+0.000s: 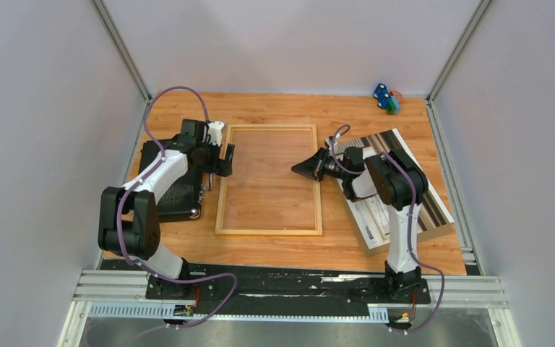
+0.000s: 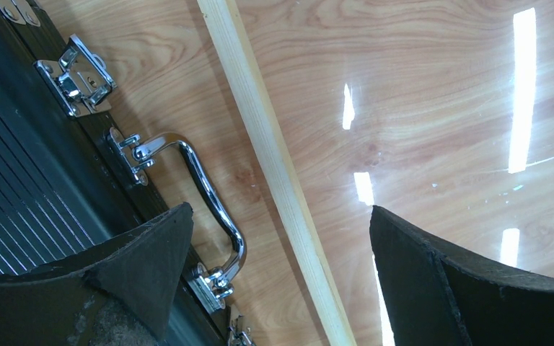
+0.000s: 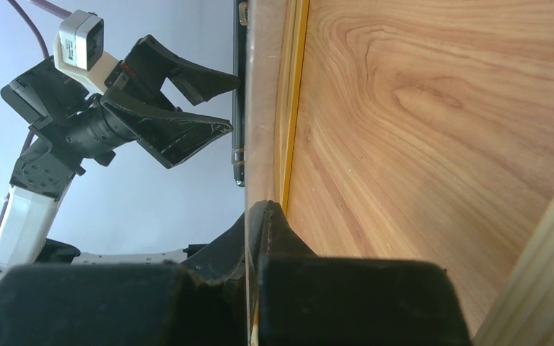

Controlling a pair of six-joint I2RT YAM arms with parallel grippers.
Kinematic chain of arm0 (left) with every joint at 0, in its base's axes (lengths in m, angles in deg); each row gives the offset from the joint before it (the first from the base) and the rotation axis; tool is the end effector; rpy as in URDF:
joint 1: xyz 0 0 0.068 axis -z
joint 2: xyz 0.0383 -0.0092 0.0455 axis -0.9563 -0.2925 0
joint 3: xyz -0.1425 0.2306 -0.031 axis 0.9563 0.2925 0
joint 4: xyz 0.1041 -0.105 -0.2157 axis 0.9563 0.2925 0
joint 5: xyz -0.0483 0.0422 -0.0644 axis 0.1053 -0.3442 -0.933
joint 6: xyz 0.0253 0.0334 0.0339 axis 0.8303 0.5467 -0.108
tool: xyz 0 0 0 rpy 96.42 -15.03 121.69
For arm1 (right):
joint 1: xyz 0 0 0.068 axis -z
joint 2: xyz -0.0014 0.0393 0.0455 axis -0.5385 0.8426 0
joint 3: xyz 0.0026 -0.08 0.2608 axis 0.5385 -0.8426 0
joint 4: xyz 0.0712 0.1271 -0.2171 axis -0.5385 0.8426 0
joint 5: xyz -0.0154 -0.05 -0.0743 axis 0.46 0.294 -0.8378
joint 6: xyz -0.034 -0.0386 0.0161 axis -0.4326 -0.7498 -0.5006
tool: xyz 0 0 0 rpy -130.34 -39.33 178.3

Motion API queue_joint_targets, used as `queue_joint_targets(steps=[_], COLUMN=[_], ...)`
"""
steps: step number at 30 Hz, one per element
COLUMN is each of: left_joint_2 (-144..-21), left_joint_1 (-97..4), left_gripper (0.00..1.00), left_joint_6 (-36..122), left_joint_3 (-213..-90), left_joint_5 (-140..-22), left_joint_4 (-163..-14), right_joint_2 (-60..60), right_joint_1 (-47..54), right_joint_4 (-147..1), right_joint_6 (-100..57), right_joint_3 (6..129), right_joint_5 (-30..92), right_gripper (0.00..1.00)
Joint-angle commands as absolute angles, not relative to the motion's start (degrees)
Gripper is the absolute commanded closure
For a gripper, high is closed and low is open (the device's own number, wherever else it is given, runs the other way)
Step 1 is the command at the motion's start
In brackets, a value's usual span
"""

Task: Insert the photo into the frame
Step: Place the photo frame item in the photo frame.

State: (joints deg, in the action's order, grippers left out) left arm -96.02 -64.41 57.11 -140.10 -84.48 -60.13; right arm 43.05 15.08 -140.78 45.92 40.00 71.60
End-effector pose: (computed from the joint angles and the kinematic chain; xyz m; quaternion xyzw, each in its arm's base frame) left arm 0.3189 -0.0555 0.2248 0.1224 0.9403 -0.1151 0.2959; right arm 0.3558 0.1399 0.0928 0.0982 0.7373 0.6411 0.1892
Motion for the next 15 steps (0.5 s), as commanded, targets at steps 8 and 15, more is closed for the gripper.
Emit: queue_joint_targets(steps=[8,15], left_joint_2=[-95.7,-95.6], left_joint_1=[-64.6,-64.6], left_gripper=[0.00,0.00], left_joint_6=[56.4,56.4], left_joint_3=[-140.0,-140.1], left_joint_5=[-85.0,-85.1], left_joint_4=[-61.8,-61.7], right_joint_2=[42.9,43.0], right_joint_1=[15.0,14.7], right_joint_4=[-145.4,-144.0], right_joint_6=[46.3,45.1], right_joint_3=[40.0,40.1], right_joint_5=[69.4,69.4], right_gripper=[1.00,1.00])
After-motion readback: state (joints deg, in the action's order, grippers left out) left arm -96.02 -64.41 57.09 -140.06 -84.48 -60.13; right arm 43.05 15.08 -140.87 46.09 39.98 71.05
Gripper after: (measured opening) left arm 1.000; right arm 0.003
